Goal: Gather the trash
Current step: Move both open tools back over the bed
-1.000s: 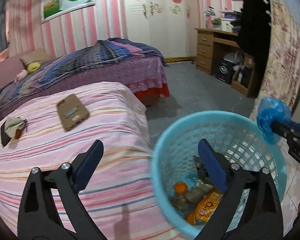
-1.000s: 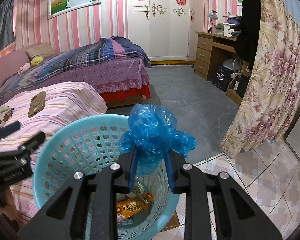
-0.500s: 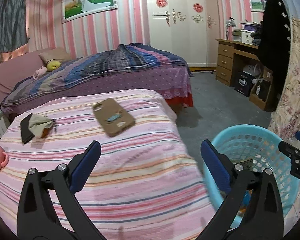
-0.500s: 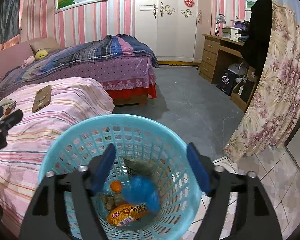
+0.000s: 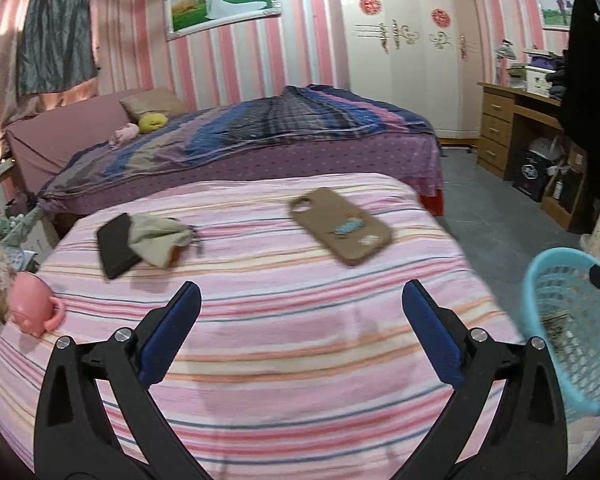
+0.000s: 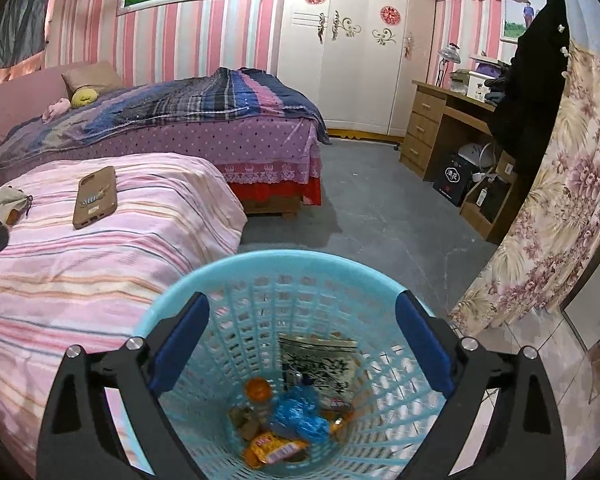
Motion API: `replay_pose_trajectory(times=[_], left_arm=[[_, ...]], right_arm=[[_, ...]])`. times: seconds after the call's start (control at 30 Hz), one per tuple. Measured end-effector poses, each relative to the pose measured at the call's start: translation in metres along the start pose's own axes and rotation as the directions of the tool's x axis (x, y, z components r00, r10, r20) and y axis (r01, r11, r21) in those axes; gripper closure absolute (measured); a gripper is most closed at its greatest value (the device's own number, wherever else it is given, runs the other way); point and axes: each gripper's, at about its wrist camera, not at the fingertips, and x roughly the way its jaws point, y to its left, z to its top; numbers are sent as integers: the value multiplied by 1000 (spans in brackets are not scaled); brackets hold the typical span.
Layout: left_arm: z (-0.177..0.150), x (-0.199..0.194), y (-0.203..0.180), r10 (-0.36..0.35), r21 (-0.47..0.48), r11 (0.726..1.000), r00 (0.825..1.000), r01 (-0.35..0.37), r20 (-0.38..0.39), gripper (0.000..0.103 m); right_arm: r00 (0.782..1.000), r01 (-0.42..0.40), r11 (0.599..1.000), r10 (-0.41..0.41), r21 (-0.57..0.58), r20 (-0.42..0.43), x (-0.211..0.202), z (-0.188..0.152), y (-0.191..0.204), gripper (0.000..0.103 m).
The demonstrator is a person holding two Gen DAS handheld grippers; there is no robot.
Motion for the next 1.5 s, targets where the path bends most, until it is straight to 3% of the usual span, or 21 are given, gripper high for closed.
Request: replay_pose_trajectory(times=[0.17,0.37,0.5,0.73,1.07,1.5], left_arm=[[-1,14,43,47,-28,998,999,-48,-16,6],[-4,31,104,59,-141,988,996,-68,-68,6],[-7,35,128,100,-137,985,993,-108,-68,6],[-16,46,155,97,-117,987,988,-111,-118,6],[-12,50,200,162,-114,978,980,-175,-112,6],[0,57,243,259,-113,956,961,-269,-94,6]], right_arm=[[999,-39,999,39,5,2,4,9,36,10],[998,-57,997,58,-53,18,1,14,77,10],[997,-74,994,76,-82,26,-3,15,97,10],[993,-117,985,120,-127,21,-7,9,140,10],[984,-178,976,180,-121,7,-10,6,168,10],[972,-230,948,235,-221,-5,-5,31,251,10]])
